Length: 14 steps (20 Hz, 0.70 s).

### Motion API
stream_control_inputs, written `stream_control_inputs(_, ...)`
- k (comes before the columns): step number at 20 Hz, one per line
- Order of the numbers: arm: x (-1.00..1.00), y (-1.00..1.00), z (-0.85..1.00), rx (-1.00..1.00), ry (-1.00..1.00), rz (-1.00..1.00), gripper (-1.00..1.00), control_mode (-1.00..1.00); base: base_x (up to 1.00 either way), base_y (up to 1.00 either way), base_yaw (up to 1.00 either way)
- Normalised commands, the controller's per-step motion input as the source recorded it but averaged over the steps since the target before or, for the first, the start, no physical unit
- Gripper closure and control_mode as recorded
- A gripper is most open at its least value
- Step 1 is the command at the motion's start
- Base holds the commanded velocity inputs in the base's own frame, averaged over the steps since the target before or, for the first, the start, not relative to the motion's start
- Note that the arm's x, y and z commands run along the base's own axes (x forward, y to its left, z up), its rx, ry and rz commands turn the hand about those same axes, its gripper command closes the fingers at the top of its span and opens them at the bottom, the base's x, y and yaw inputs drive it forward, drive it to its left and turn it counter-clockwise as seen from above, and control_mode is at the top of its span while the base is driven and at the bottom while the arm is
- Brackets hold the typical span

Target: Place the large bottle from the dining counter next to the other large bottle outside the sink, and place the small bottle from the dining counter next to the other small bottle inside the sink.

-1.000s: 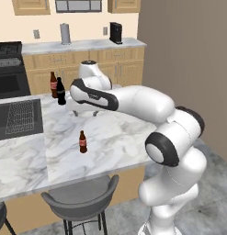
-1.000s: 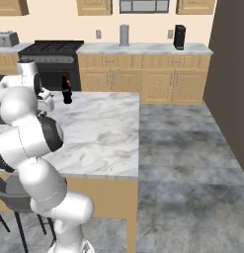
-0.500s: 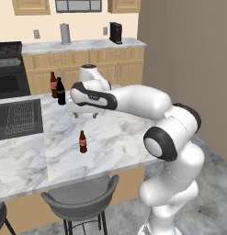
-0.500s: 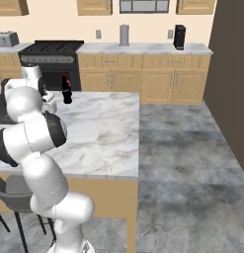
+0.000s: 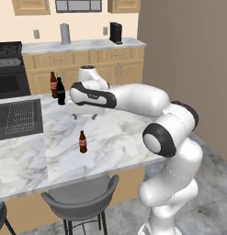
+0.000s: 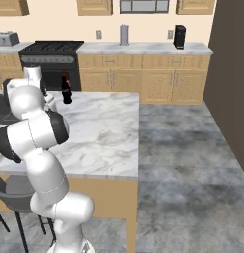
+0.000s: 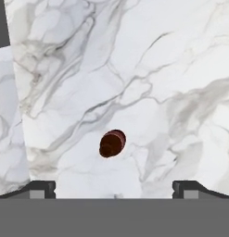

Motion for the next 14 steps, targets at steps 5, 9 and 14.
stream_control_inputs(5,0.01,0.06,-0.18,0.0,0.0,0.0,-1.0,-1.0,0.0,0.0,0.0)
stream_control_inputs(9,0.02,0.03,-0.13,0.0,0.0,0.0,-1.0,-1.0,0.0,0.0,0.0)
stream_control_inputs(14,0.0,0.03,-0.1,0.0,0.0,0.0,-1.0,-1.0,0.0,0.0,0.0)
